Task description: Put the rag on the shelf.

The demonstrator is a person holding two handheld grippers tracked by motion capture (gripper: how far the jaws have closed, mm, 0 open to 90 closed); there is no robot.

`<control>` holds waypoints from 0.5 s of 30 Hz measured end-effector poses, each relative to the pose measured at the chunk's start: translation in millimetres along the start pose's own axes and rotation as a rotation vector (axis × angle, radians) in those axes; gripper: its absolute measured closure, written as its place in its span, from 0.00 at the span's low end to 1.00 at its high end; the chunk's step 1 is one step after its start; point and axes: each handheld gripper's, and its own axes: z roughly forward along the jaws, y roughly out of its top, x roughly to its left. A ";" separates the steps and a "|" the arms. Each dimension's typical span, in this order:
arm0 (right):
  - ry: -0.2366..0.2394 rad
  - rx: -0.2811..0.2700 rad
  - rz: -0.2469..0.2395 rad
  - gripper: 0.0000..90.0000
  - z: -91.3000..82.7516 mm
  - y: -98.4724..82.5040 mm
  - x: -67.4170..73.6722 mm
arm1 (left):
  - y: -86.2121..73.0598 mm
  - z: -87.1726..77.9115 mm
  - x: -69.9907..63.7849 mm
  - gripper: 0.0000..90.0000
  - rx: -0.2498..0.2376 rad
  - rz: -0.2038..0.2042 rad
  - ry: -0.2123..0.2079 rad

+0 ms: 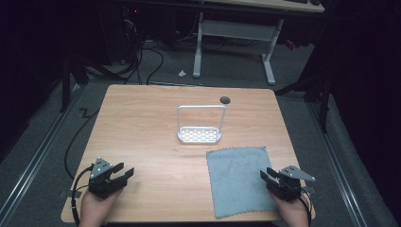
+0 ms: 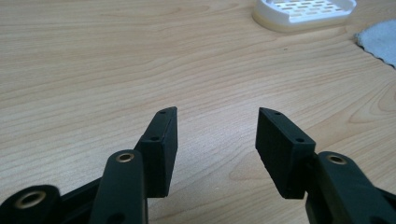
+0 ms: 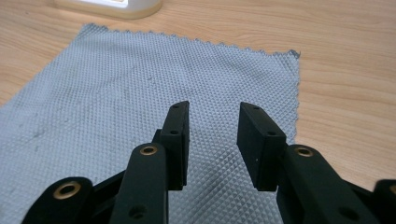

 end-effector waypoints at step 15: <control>0.017 0.012 -0.036 0.92 -0.1 2.0 5.0 | -0.8 -4.5 1.3 0.63 -0.025 -0.017 -0.018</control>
